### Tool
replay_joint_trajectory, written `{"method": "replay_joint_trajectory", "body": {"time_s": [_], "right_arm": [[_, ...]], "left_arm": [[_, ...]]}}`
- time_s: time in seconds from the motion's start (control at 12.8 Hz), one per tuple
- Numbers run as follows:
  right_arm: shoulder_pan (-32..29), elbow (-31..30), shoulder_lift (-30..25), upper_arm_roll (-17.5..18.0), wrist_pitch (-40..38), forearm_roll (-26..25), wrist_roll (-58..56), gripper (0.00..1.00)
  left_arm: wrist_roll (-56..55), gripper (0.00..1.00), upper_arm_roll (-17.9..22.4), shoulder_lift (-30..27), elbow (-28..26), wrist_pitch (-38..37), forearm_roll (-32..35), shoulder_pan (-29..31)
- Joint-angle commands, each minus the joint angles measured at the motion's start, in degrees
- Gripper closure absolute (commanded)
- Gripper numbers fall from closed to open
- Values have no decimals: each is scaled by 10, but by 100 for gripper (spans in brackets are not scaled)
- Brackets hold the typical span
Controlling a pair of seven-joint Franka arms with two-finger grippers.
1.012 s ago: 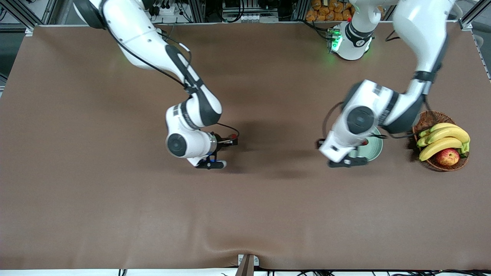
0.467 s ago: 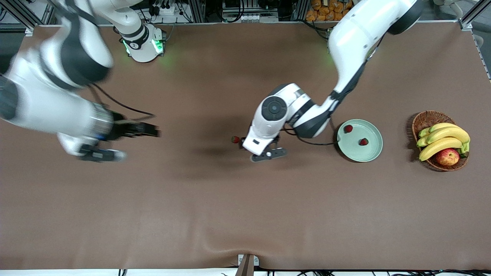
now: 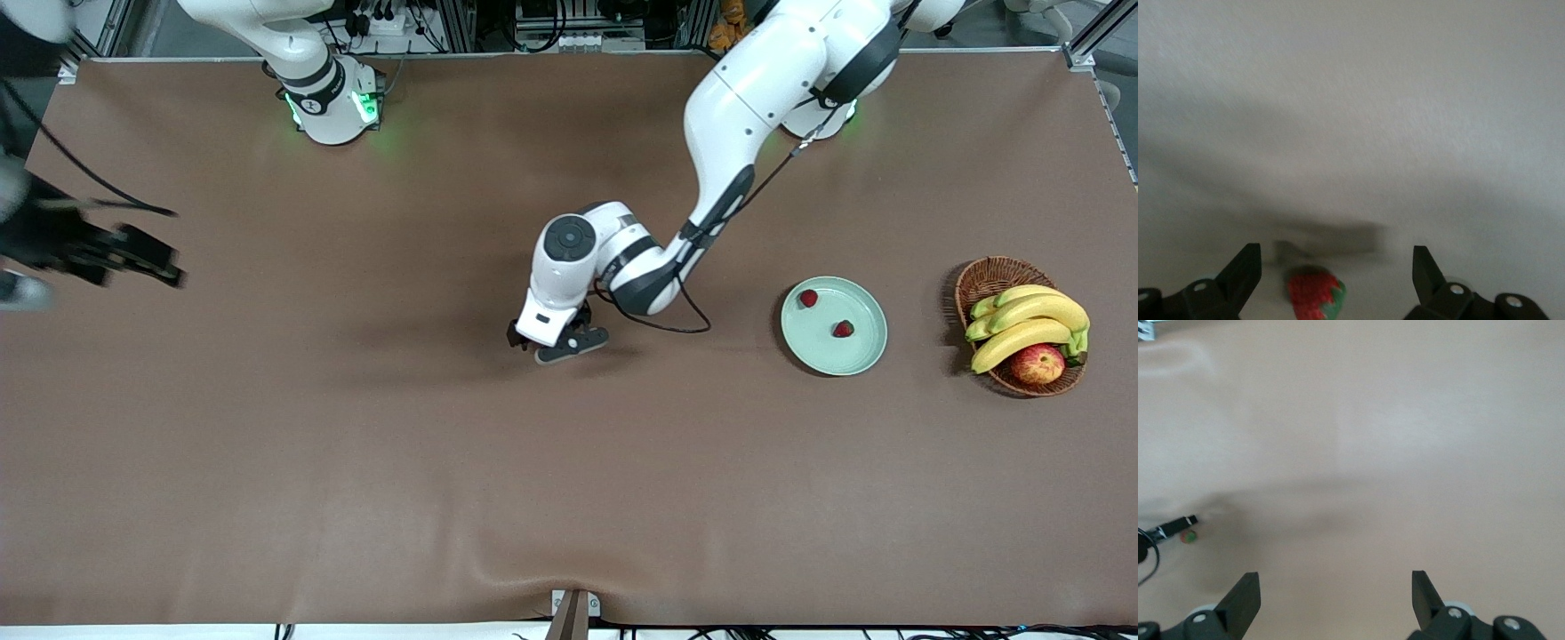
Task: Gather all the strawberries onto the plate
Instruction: 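Grasp the third strawberry with the left gripper while the right gripper withdraws, then carry the third strawberry to the plate and open the left gripper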
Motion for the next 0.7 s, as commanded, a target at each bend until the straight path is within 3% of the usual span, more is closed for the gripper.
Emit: {"method": "replay_joint_trajectory", "body": {"time_s": [0.0, 0.47, 0.62], "right_arm": [[-55, -4, -35, 12, -33, -29, -76, 0], [-89, -8, -70, 22, -93, -32, -117, 0], [-89, -15, -75, 47, -93, -40, -115, 0]], "left_arm": [[-1, 0, 6, -1, 11, -13, -7, -3], [6, 26, 6, 3, 6, -50, -4, -23], [8, 43, 6, 2, 5, -56, -4, -23]]}}
